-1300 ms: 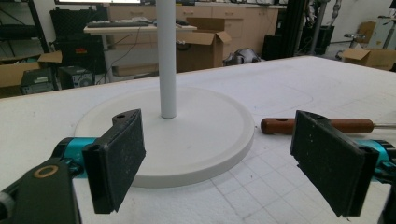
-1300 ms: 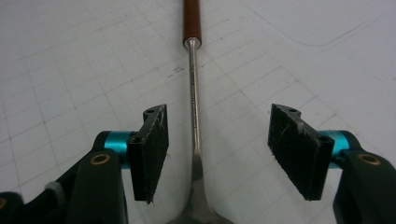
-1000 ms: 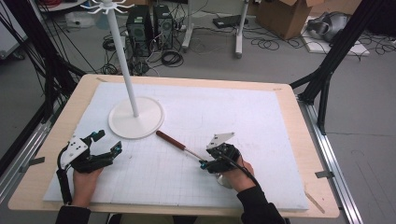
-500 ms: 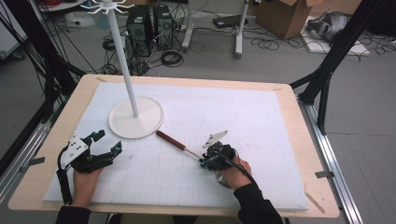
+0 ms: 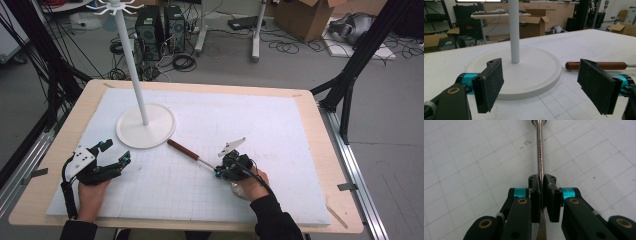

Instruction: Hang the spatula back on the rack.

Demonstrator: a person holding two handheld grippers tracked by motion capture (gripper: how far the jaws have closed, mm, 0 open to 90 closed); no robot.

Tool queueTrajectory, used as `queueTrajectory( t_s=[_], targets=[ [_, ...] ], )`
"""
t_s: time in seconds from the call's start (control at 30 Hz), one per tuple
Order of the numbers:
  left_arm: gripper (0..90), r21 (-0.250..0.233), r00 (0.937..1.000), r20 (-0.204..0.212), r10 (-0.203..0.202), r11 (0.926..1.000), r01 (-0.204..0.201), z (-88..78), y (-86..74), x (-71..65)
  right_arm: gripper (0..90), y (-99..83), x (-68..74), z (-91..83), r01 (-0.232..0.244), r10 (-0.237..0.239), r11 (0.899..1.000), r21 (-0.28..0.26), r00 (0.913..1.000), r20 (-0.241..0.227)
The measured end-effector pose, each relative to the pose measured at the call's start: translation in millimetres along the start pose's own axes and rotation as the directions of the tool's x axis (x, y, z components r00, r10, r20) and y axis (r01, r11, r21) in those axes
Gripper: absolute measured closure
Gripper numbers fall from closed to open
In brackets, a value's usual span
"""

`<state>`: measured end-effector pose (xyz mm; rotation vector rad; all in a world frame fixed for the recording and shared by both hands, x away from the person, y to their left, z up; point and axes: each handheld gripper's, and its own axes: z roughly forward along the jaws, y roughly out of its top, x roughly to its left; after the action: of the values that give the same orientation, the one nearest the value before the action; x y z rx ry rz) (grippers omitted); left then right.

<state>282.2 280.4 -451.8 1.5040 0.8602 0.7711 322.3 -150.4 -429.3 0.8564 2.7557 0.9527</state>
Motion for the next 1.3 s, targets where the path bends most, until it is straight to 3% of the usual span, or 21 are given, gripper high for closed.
queueTrajectory(
  t_s=[0.1, 0.23, 0.37, 0.43, 0.47, 0.5, 0.7, 0.73, 0.8, 0.9, 1.0, 1.1, 1.2, 1.3],
  targets=[
    [21.2, 0.008, 0.9999, -0.007, -0.009, 0.9999, 0.009, -0.5, 0.6, -0.4, 84.1, -1.6, -0.2, -4.1, -0.004, 0.004, 1.0, -0.022, 0.9998, -0.018],
    [21.9, 0.01, 0.9982, 0.024, -0.055, 0.9984, 0.055, 0.5, 4.6, -7.2, 84.2, -3.3, -0.1, -15.5, -0.009, 0.008, 0.996, -0.089, 0.9998, -0.016],
    [23.0, -0.001, 0.9961, 0.079, -0.041, 0.9992, 0.041, 4.0, 16.9, -23.8, 84.2, -3.6, 2.1, -25.7, 0.0, -0.001, 0.989, -0.149, 1.0, -0.004],
    [23.3, -0.003, 0.9947, 0.099, -0.027, 0.9996, 0.027, 5.6, 22.3, -30.9, 84.6, -4.1, 5.5, -33.7, 0.017, -0.015, 0.979, -0.201, 0.9998, 0.009],
    [23.3, -0.009, 0.9934, 0.112, -0.024, 0.9997, 0.025, 6.5, 25.9, -35.3, 84.6, -4.1, 5.5, -33.7, 0.017, -0.015, 0.979, -0.201, 0.9998, 0.009],
    [23.3, -0.018, 0.9922, 0.123, -0.023, 0.9995, 0.025, 6.9, 28.7, -38.3, 85.0, -4.9, 7.0, -39.7, 0.024, -0.022, 0.972, -0.234, 0.9997, 0.008],
    [24.1, -0.044, 0.9816, 0.183, -0.055, 0.997, 0.064, 10.6, 45.3, -48.6, 85.1, -6.6, 7.8, -50.4, 0.013, -0.014, 0.956, -0.294, 0.9999, -0.003],
    [24.3, -0.044, 0.9782, 0.198, -0.061, 0.9965, 0.071, 12.1, 50.1, -50.2, 85.1, -6.8, 8.3, -52.9, 0.014, -0.015, 0.949, -0.316, 0.9999, -0.002],
    [24.5, -0.043, 0.9713, 0.228, -0.068, 0.9959, 0.079, 15.3, 59.1, -53.5, 85.1, -6.7, 8.8, -54.5, 0.009, -0.012, 0.947, -0.321, 0.9999, -0.008],
    [24.8, -0.048, 0.9633, 0.261, -0.061, 0.996, 0.076, 22.9, 73.4, -59.4, 85.1, -3.1, 11.0, -60.0, 0.008, -0.008, 0.934, -0.356, 1.0, 0.003],
    [24.6, -0.044, 0.949, 0.307, -0.073, 0.9949, 0.09, 33.9, 91.0, -65.6, 85.0, 0.8, 12.5, -63.5, 0.007, -0.003, 0.926, -0.378, 1.0, 0.009],
    [22.4, -0.016, 0.9287, 0.357, -0.101, 0.9933, 0.115, 48.9, 110.4, -72.8, 85.0, 7.4, 16.5, -68.1, 0.015, -0.006, 0.915, -0.403, 0.9997, 0.022],
    [19.0, 0.012, 0.9171, 0.38, -0.121, 0.992, 0.125, 63.5, 126.7, -80.8, 84.9, 13.5, 19.5, -69.8, 0.019, -0.005, 0.902, -0.432, 0.9994, 0.034],
    [24.8, 0.024, 0.9058, 0.406, -0.123, 0.992, 0.124, 75.7, 139.1, -88.5, 84.8, 20.9, 25.5, -69.6, 0.035, -0.002, 0.888, -0.459, 0.9975, 0.071]
  ],
)
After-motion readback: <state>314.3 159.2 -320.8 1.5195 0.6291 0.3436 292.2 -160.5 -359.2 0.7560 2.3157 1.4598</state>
